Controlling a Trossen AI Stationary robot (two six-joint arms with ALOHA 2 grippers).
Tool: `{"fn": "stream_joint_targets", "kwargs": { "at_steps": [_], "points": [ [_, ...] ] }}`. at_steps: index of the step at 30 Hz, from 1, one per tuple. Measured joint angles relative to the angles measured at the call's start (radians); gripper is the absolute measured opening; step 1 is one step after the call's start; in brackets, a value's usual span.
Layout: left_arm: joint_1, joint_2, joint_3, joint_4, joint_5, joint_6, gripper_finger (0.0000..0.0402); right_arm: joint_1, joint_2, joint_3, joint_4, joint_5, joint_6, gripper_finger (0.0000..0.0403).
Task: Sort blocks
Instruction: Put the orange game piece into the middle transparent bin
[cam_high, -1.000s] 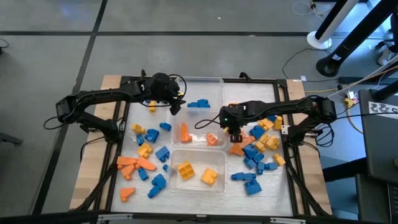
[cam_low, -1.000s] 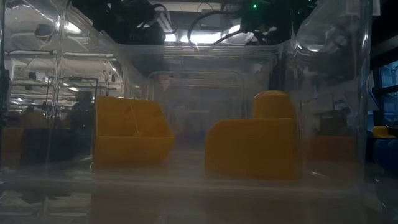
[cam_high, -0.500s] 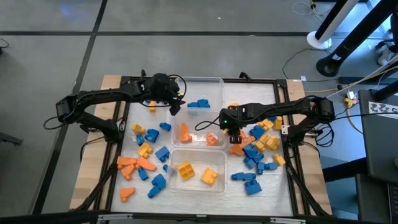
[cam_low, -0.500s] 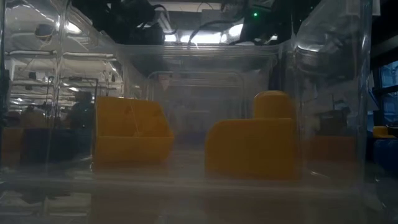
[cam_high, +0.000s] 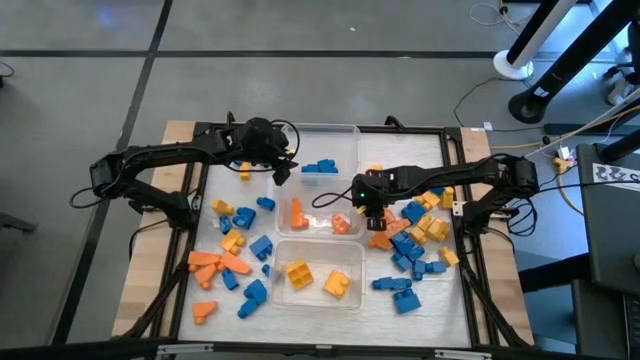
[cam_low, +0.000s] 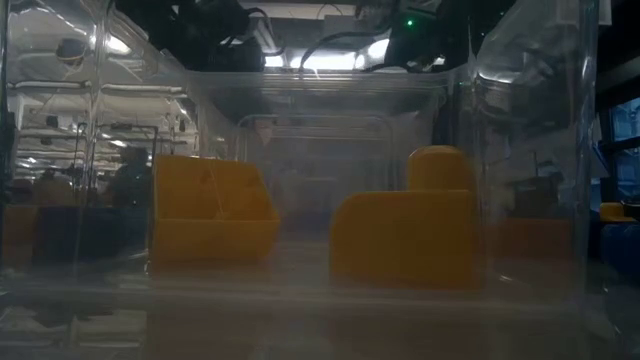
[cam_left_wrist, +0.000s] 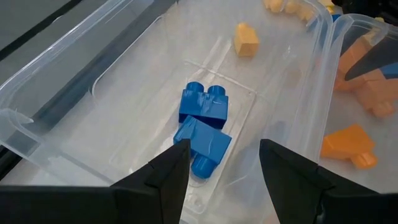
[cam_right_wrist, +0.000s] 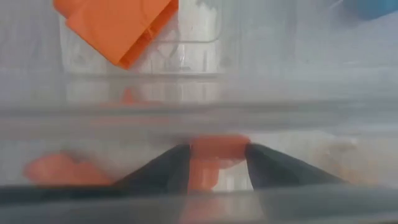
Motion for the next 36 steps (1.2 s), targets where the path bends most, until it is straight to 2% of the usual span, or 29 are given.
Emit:
{"fn": "stream_joint_targets", "kwargs": {
  "at_steps": [10, 19, 22, 29, 36],
  "points": [
    [0.000, 0.000, 0.000, 0.001, 0.000, -0.002, 0.0182, 0.000, 0.000, -0.001, 0.000, 0.014, 0.000, 0.0160],
    [0.000, 0.000, 0.000, 0.001, 0.000, -0.002, 0.0182, 0.000, 0.004, -0.003, -0.004, 0.005, 0.000, 0.0240],
    [0.000, 0.000, 0.000, 0.001, 0.000, -0.002, 0.0182, 0.000, 0.003, -0.003, -0.003, 0.005, 0.000, 0.0256],
    [0.000, 0.000, 0.000, 0.001, 0.000, -0.002, 0.0182, 0.000, 0.003, -0.004, 0.000, 0.006, -0.008, 0.0257],
    [0.000, 0.000, 0.000, 0.001, 0.000, -0.002, 0.0182, -0.008, -0.003, -0.075, 0.038, -0.022, 0.020, 0.0255]
  ]
}}
